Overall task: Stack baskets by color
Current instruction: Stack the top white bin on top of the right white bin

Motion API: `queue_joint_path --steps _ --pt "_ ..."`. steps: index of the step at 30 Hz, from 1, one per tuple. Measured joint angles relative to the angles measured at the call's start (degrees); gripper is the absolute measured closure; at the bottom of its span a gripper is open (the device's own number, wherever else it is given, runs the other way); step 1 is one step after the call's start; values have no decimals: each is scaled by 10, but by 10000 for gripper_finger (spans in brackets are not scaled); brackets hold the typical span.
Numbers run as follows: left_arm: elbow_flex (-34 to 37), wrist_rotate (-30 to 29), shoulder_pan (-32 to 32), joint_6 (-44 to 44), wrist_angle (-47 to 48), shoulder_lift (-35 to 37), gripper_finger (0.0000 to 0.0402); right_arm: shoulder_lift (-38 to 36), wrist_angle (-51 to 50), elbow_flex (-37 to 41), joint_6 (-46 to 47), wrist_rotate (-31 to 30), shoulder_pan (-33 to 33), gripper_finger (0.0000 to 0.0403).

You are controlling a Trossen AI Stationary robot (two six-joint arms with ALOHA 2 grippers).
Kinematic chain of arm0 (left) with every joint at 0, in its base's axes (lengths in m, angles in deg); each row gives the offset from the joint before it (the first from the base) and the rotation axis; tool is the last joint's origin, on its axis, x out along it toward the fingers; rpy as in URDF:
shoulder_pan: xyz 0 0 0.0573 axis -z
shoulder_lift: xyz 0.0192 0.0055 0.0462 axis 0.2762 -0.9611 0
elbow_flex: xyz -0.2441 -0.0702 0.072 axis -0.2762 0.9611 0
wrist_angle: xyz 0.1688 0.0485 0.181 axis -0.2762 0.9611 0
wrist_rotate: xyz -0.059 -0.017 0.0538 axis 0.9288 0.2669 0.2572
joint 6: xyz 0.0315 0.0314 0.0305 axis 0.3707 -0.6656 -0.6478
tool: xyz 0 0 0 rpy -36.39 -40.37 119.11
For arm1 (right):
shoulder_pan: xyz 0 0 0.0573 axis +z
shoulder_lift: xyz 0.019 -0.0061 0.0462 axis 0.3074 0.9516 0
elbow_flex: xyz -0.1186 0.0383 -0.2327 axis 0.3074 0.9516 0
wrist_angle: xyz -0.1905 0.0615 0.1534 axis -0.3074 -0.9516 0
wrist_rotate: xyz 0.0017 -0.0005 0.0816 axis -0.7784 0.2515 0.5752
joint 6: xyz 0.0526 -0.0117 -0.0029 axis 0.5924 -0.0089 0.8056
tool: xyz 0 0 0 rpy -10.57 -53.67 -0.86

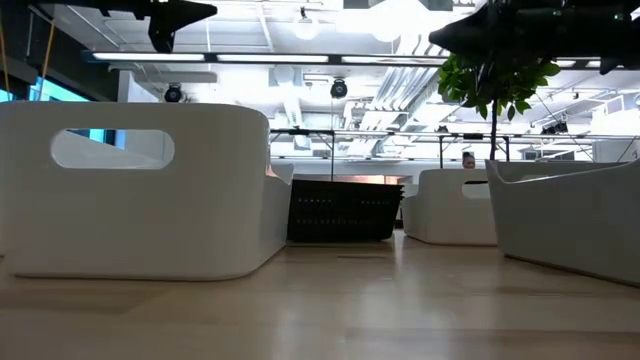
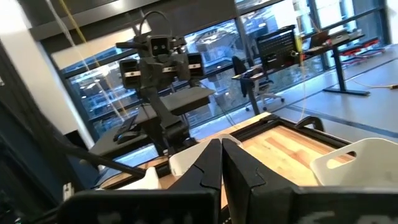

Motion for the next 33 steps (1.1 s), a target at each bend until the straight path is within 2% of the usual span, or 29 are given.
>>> queue_joint_path --steps 4,10,12,14,17,21,24,27,30,33 --pt "0 2 0 1 0 0 234 0 0 0 3 -25 0 402" --pt "0 20 0 3 -1 0 234 0 -20 -13 83 -40 0 402" --pt "0 41 0 3 -4 2 234 0 -100 -53 101 -40 0 403" --pt "0 52 0 10 -8 7 234 3 -261 -115 106 -46 0 403" --pt "0 52 0 26 -16 8 234 28 -528 -221 144 -93 0 403" --pt "0 37 0 31 -33 9 234 71 -765 -323 211 -112 0 403" --pt "0 14 0 31 -33 8 234 99 -876 -362 281 -97 0 402" --pt "0 -3 0 31 -33 9 234 120 -962 -367 363 -81 0 402" --pt "0 -8 0 31 -33 9 234 127 -978 -336 428 -77 0 397" --pt "0 -10 0 32 -33 9 234 128 -945 -301 475 -75 0 367"
